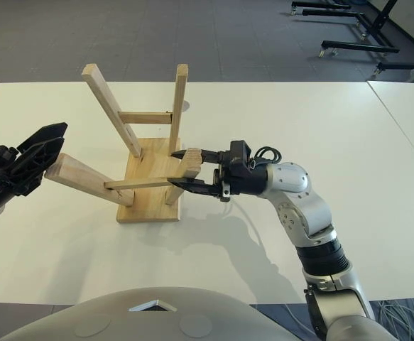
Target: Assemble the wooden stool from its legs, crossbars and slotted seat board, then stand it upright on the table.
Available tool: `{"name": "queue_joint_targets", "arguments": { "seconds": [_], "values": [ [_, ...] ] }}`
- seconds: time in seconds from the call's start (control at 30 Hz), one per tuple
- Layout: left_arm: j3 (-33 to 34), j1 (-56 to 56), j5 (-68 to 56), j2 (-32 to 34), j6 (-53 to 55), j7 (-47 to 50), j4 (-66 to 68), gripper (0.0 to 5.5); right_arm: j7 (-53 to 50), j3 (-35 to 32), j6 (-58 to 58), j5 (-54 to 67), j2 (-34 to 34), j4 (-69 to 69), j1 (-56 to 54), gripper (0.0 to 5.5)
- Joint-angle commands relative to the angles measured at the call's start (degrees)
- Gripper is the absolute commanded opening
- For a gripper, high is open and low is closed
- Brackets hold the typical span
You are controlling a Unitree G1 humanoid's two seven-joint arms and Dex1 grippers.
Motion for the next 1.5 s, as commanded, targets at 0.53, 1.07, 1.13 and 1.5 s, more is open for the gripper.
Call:
{"name": "queue_joint_targets", "arguments": {
  "seconds": [0.53, 1.07, 1.13, 1.5],
  "values": [
    [-4.3, 1.6, 4.5, -1.9, 0.2, 1.3, -0.5, 3.45, -2.4, 9.8, 8.3, -5.4, -5.4, 1.4, 3.2, 2.04],
    [-14.0, 11.5, 13.4, -18.2, -13.9, 7.3, -8.3, 3.45, 10.4, 8.7, 10.9, -2.9, -16.0, 8.2, -5.7, 2.04],
    [-16.6, 13.0, 15.5, -20.7, -16.6, 7.9, -8.8, 3.45, 11.9, 8.5, 11.9, -2.2, -17.3, 9.1, -7.3, 2.04],
    [-21.1, 16.4, 18.9, -24.2, -25.8, 8.4, -7.6, 3.45, 10.1, 6.3, 23.7, 3.0, -18.7, 5.9, -13.1, 2.04]
  ]
}}
